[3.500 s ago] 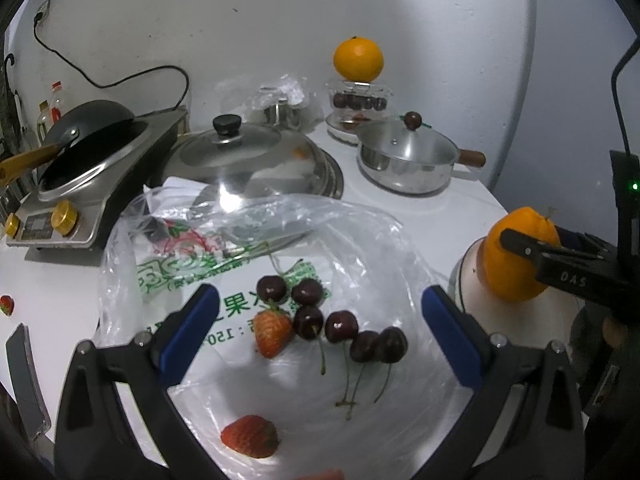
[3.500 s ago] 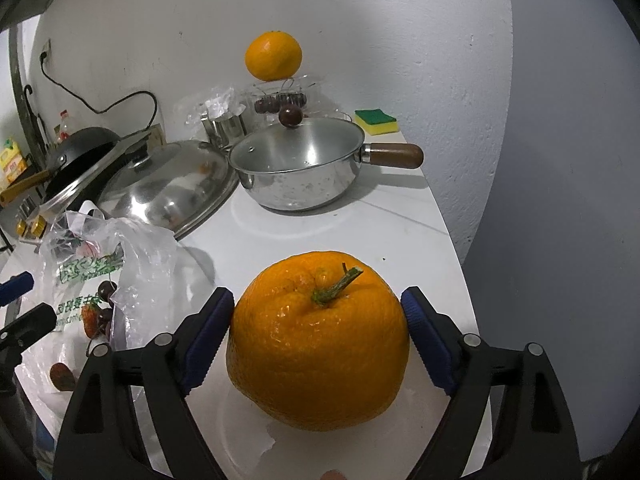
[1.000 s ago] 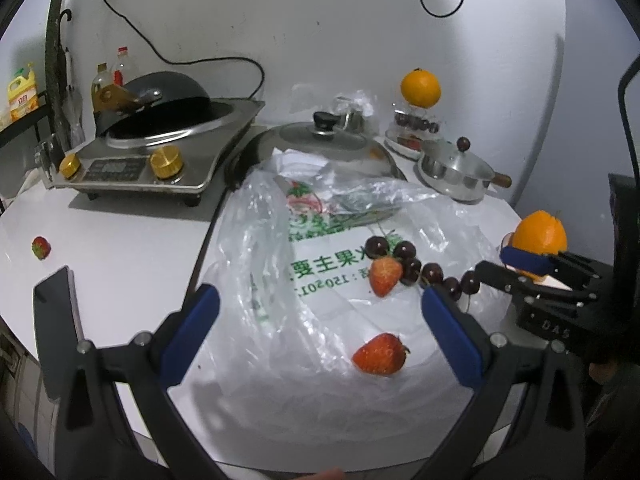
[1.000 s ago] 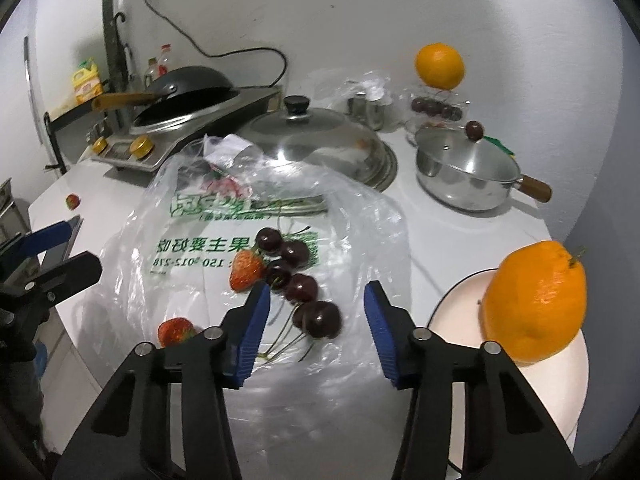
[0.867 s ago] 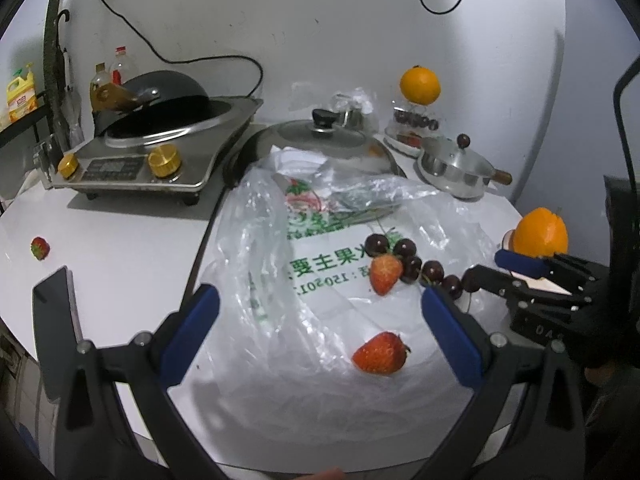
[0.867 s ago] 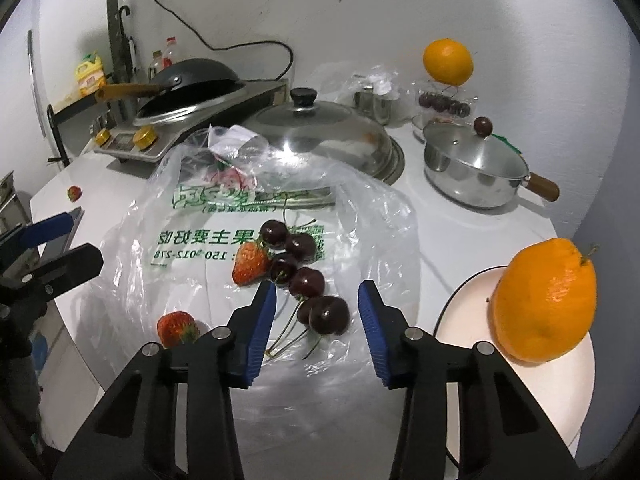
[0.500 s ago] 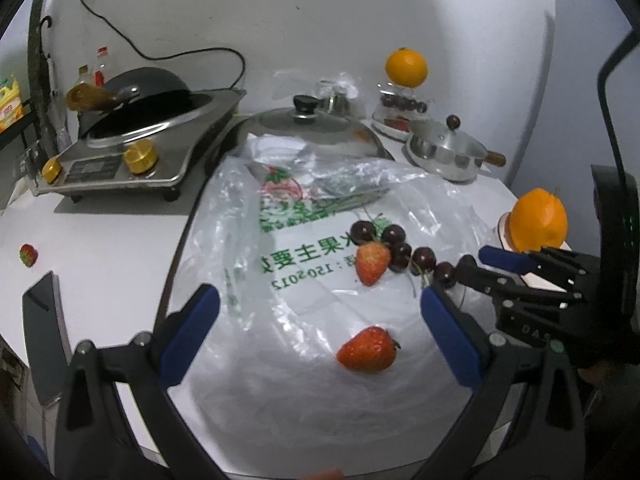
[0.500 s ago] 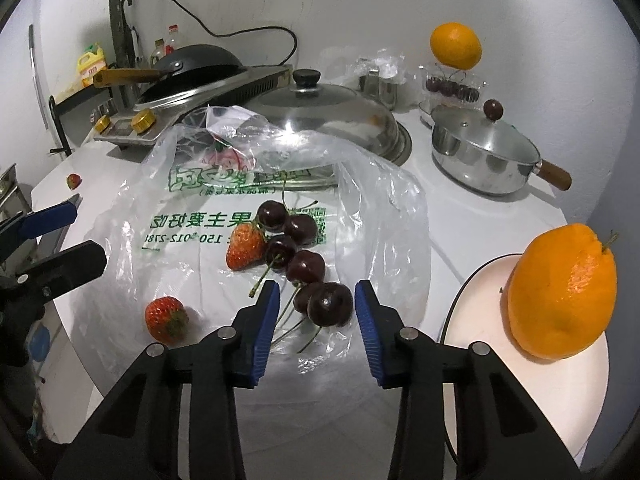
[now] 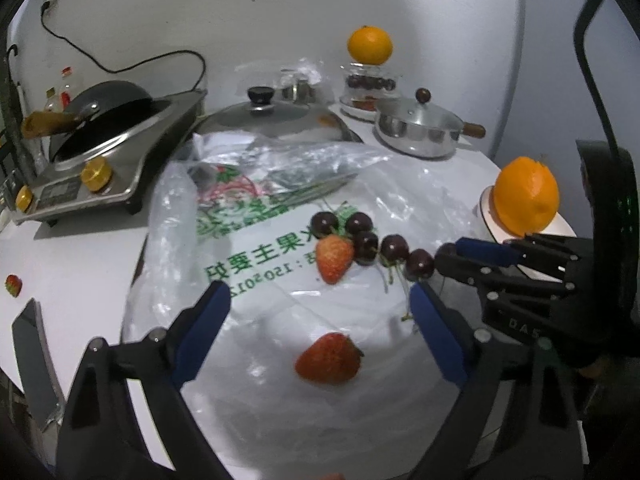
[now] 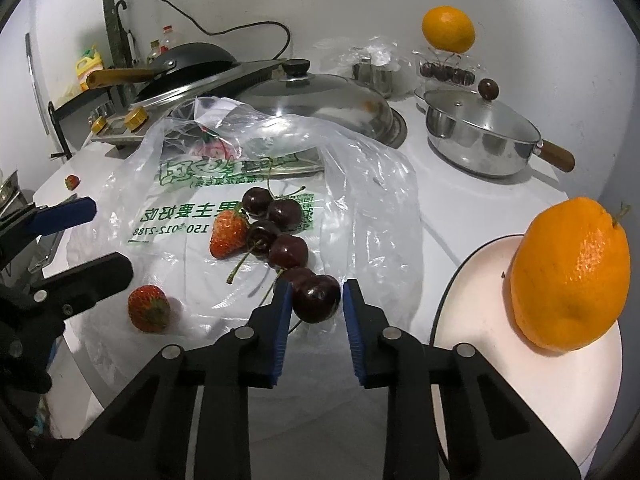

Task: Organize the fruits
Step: 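Grasp a dark cherry with the right gripper while the left gripper reaches a strawberry, then grasp the strawberry with the left gripper while the right gripper holds the cherry, then carry the cherry and strawberry in both grippers toward the white plate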

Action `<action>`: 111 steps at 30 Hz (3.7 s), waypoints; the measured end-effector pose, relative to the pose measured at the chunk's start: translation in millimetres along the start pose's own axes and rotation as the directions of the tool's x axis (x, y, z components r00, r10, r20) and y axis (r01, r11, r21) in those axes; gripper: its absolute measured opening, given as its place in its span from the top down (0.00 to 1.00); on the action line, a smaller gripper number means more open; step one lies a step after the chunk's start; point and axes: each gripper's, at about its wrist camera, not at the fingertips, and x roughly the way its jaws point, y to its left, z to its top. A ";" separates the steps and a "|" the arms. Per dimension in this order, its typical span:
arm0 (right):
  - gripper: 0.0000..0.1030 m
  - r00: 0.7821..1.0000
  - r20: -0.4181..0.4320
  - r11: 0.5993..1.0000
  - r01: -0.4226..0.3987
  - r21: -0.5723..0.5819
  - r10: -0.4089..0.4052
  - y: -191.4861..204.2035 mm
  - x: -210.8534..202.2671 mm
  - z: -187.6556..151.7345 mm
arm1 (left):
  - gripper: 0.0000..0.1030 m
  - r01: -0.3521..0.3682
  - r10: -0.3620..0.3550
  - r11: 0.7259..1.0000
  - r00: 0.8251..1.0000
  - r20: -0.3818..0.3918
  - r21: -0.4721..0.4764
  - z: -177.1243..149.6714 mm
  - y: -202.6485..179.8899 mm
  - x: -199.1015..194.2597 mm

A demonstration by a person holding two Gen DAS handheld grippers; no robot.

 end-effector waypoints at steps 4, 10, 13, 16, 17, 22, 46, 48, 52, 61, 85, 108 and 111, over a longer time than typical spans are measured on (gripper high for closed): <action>0.73 1.000 -0.003 1.000 0.005 -0.005 -0.005 1.1 1.0 -1.0 | 0.16 0.009 -0.009 1.000 0.999 -0.038 -0.005 -4.2 -1.0 12.6; 0.73 1.000 -0.023 1.000 0.012 0.004 -0.012 -0.7 6.6 -3.1 | 0.16 0.002 -0.002 1.000 0.998 -0.060 -0.006 -9.8 2.9 21.4; 0.73 1.000 -0.021 1.000 0.013 0.009 -0.012 -1.3 7.4 -4.4 | 0.16 -0.001 0.000 1.000 0.997 -0.075 -0.010 -13.2 5.9 25.7; 0.73 1.000 -0.019 1.000 0.013 0.007 -0.013 -1.3 7.7 -4.6 | 0.16 0.003 -0.005 1.000 0.996 -0.088 -0.013 -15.9 8.1 28.3; 0.73 1.000 -0.017 1.000 0.012 0.008 -0.012 -1.6 7.8 -4.8 | 0.16 0.008 -0.009 1.000 0.996 -0.091 -0.014 -16.6 8.5 28.9; 0.74 1.000 -0.007 1.000 0.012 0.011 -0.012 -1.1 6.4 -4.9 | 0.28 0.036 -0.038 0.999 0.992 -0.120 -0.020 -21.7 8.5 33.9; 0.74 0.997 0.068 0.999 0.037 0.028 -0.039 1.3 -17.9 -0.7 | 0.59 0.076 -0.073 0.997 0.986 -0.149 0.011 -36.7 5.0 31.1; 0.74 0.996 0.073 0.999 0.039 0.026 -0.041 0.8 -19.9 0.6 | 0.59 0.077 -0.075 0.997 0.987 -0.142 0.012 -36.6 4.9 28.5; 0.74 0.995 0.089 0.999 0.045 0.023 -0.047 1.8 -24.8 2.4 | 0.59 0.082 -0.080 0.997 0.989 -0.125 0.012 -34.7 5.1 22.1; 0.74 0.996 0.083 0.999 0.041 0.025 -0.043 3.8 -26.2 -0.3 | 0.59 0.088 -0.086 0.996 0.991 -0.103 0.009 -32.3 4.6 13.8; 0.74 0.997 -0.022 0.997 0.071 -0.030 -0.071 11.5 10.1 -8.7 | 0.59 0.095 -0.096 0.995 0.994 -0.047 -0.015 -20.8 10.9 2.6; 0.74 0.990 0.128 0.997 0.059 -0.054 -0.052 22.6 -45.0 9.2 | 0.59 0.091 -0.091 0.996 0.996 0.019 -0.004 -8.7 6.7 -20.9; 0.74 0.988 0.143 0.997 0.065 -0.052 -0.057 21.2 -53.8 10.3 | 0.59 0.095 -0.095 0.995 0.995 0.026 0.001 -6.9 2.6 -24.5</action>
